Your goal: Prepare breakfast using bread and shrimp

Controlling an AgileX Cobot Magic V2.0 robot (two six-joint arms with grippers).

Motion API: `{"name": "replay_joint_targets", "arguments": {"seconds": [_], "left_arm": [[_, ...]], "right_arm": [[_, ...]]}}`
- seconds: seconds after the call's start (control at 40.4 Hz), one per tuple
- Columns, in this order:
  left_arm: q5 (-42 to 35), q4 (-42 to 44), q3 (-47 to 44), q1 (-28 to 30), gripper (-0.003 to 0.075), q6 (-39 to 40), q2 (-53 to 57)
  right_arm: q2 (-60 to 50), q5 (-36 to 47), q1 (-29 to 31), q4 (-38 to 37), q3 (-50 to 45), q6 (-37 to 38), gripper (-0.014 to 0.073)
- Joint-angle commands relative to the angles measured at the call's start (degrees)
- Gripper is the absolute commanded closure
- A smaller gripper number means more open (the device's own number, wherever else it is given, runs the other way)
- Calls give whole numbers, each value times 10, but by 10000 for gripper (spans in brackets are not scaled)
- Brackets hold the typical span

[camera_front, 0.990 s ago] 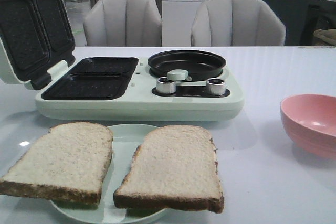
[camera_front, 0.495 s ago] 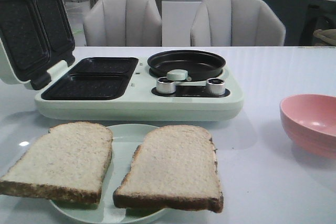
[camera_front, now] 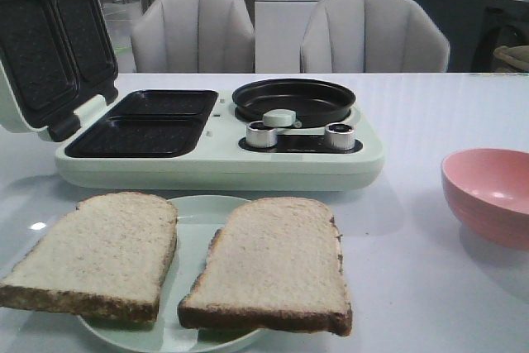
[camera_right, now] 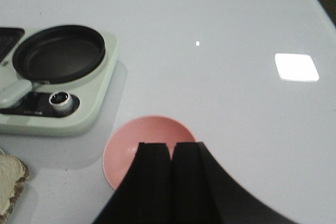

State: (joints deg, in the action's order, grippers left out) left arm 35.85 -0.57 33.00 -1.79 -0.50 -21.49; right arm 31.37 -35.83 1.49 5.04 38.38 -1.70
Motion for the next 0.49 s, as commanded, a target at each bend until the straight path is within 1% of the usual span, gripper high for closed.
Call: {"name": "replay_joint_targets", "arguments": {"seconds": [0.0, 0.148, 0.346, 0.396, 0.421, 0.445, 0.47], "left_arm": [[-7, -5, 17, -4, 619, 1, -25], [2, -6, 17, -4, 619, 1, -38], [2, -6, 17, -4, 618, 1, -39], [2, -6, 17, -4, 607, 1, -39], [2, -6, 17, -4, 593, 1, -39], [2, -6, 17, -4, 565, 1, -39], [2, -6, 17, -4, 526, 1, -39]], "right_arm": [[38, 22, 0, 2, 19, 0, 559], [77, -1, 0, 2, 19, 0, 559], [113, -7, 0, 2, 19, -5, 555], [119, -7, 0, 2, 19, -9, 525], [119, -7, 0, 2, 19, -10, 490], [119, -7, 0, 2, 19, -11, 456], [119, -7, 0, 2, 19, -14, 402]]}}
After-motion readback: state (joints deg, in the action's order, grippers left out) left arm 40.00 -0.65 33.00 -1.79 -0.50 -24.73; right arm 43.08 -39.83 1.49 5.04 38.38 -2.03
